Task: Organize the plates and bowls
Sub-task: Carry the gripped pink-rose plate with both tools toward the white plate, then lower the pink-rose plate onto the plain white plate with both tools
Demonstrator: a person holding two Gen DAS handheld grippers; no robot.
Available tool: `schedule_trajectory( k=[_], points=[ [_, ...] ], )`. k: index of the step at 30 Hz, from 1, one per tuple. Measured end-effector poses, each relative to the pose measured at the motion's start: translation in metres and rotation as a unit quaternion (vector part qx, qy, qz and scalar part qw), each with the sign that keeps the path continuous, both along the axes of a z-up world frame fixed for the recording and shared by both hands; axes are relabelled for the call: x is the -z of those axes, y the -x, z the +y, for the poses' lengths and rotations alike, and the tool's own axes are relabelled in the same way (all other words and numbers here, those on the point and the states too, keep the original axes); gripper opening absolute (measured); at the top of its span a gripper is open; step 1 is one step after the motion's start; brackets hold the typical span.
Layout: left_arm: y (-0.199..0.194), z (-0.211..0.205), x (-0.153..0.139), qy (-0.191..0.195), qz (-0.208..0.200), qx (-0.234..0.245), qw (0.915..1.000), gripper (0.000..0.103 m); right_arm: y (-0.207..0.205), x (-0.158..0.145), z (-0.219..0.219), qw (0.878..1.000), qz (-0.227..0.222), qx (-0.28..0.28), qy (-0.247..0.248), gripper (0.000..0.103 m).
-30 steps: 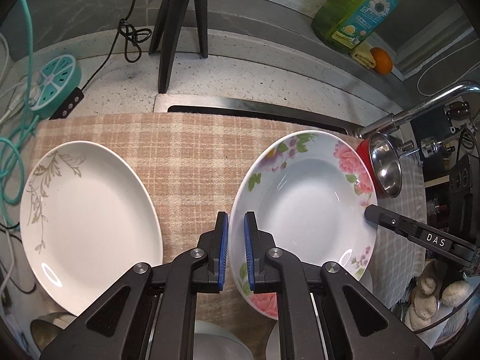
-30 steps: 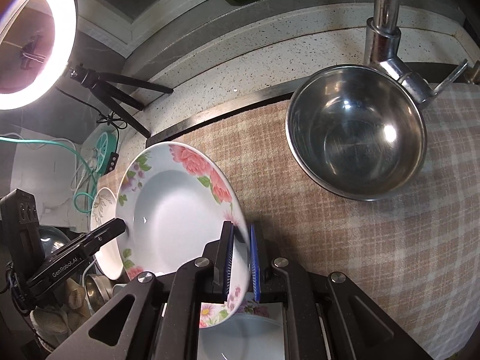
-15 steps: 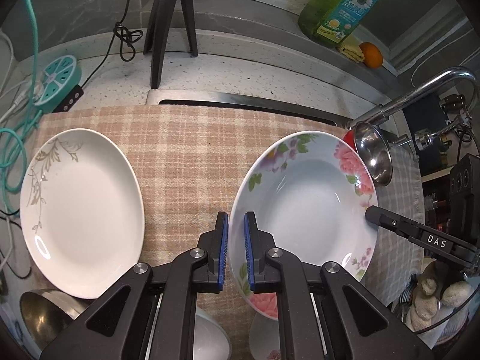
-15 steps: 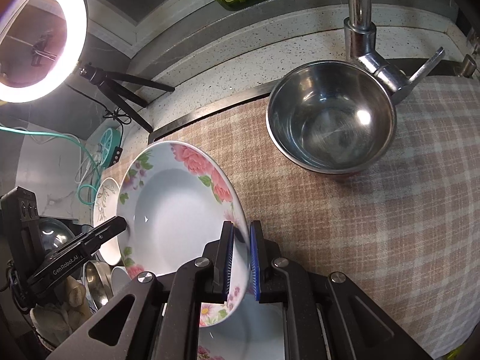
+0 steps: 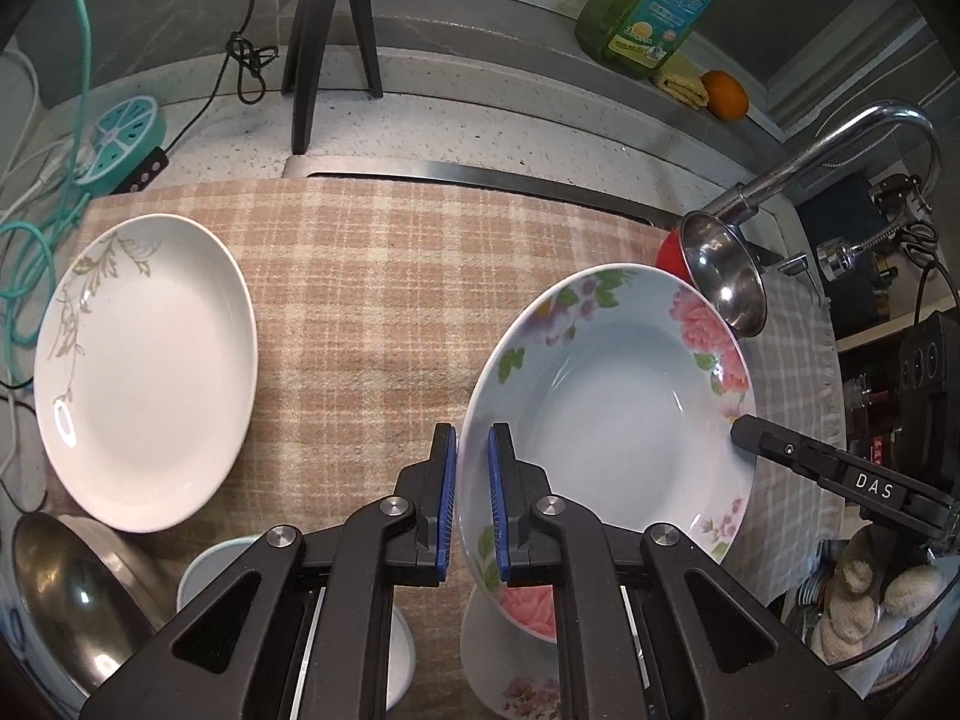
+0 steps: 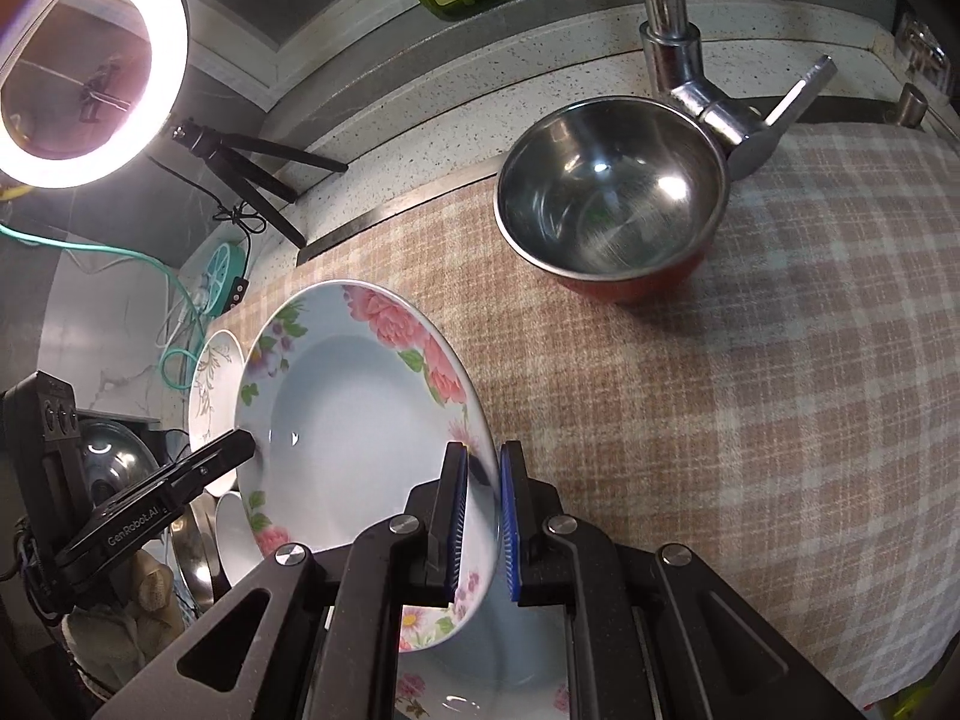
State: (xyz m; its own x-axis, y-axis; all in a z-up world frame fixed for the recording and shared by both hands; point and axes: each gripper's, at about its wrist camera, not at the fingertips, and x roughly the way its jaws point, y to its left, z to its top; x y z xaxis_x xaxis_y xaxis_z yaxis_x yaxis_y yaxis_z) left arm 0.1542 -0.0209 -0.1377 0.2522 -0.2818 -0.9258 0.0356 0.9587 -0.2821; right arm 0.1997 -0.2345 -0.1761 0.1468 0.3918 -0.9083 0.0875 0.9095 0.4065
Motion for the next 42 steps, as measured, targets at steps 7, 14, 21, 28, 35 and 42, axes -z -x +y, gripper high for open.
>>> schedule_trajectory(
  k=[7, 14, 21, 28, 35, 42],
  points=[
    [0.017, -0.004, 0.002, 0.001, 0.001, -0.005, 1.0, 0.009, 0.017, -0.003, -0.006, 1.0, -0.003, -0.004, 0.0, 0.01],
    [0.033, -0.004, 0.005, 0.003, 0.005, -0.009, 0.9999, 0.009, 0.033, -0.002, -0.009, 1.0, -0.001, -0.009, 0.0, 0.01],
    [0.042, -0.008, 0.007, 0.004, 0.009, -0.008, 0.9999, 0.009, 0.045, 0.0, -0.015, 1.0, 0.002, -0.009, -0.001, 0.01],
    [0.049, -0.013, 0.009, 0.003, 0.008, -0.006, 0.9999, 0.009, 0.054, 0.002, -0.019, 1.0, 0.004, -0.01, 0.0, 0.01],
    [0.059, -0.018, 0.013, 0.004, 0.012, -0.007, 0.9999, 0.009, 0.064, 0.003, -0.025, 1.0, 0.005, -0.013, 0.0, 0.01],
    [0.07, -0.019, 0.017, 0.006, 0.017, -0.012, 0.9998, 0.009, 0.071, 0.003, -0.028, 1.0, 0.005, -0.018, 0.002, 0.01]
  ],
)
